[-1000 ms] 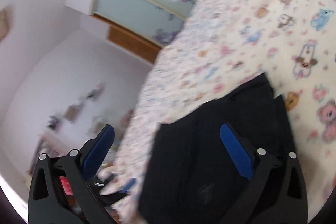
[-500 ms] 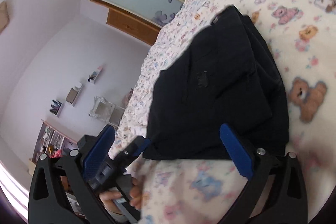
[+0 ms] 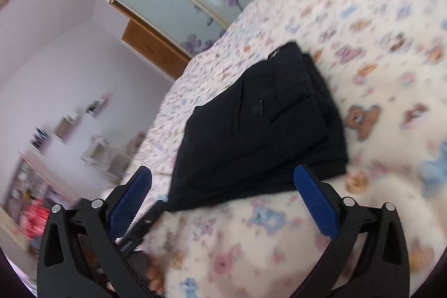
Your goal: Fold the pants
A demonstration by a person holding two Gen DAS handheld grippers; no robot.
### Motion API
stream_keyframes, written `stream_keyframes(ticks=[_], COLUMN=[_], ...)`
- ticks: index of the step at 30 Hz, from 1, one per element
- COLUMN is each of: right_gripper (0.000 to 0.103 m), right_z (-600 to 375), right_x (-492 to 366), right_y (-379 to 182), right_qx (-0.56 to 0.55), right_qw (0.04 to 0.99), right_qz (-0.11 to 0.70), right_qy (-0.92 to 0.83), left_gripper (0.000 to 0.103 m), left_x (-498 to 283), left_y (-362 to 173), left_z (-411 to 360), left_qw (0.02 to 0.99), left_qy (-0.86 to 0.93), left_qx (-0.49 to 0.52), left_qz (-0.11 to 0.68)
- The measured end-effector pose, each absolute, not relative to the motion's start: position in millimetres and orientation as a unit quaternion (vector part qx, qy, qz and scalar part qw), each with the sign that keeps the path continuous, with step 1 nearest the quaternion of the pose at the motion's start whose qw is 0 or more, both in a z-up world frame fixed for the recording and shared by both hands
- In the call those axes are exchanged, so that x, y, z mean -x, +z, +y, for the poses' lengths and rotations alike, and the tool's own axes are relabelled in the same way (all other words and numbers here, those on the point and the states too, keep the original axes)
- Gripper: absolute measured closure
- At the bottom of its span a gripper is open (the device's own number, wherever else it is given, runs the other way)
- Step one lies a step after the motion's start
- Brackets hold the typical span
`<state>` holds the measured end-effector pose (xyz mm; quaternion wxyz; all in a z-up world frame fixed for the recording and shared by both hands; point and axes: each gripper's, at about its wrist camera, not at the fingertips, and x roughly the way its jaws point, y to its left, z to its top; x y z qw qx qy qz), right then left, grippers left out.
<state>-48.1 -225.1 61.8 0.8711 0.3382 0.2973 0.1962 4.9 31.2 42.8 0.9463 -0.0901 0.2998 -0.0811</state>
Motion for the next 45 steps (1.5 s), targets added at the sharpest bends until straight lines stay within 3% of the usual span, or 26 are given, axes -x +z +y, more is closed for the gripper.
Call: stream_keyframes(ticks=[9, 20, 29, 34, 40, 45], right_gripper=[0.001, 0.001, 0.001, 0.001, 0.001, 0.001], right_z=[-176.8, -148.6, -150.9, -192.6, -248.9, -262.0], right_x=[105.9, 115.3, 118.6, 75.9, -24.3, -87.8], right_y=[74.9, 68.7, 84.4, 104.2, 114.0, 90.6], right_qx=[-0.146, -0.091, -0.063, -0.143, -0.244, -0.236], right_qw=[0.952, 0.958, 0.969, 0.942, 0.873, 0.838], right_qz=[0.245, 0.256, 0.225, 0.271, 0.376, 0.458], right_qy=[0.111, 0.095, 0.087, 0.136, 0.192, 0.18], left_gripper=[0.002, 0.002, 0.002, 0.002, 0.002, 0.002], left_x=[21.4, 33.6, 52.2, 35.7, -28.4, -97.8], left_y=[42.9, 44.3, 64.8, 81.3, 97.5, 88.1], left_z=[38.9, 33.7, 45.2, 59.8, 84.9, 100.3], left_qw=[0.957, 0.964, 0.979, 0.977, 0.954, 0.908], left_qy=[-0.015, 0.012, 0.011, -0.001, -0.052, -0.113], left_qx=[0.072, 0.036, 0.053, 0.054, 0.073, 0.129], left_qz=[0.279, 0.262, 0.197, 0.207, 0.286, 0.382])
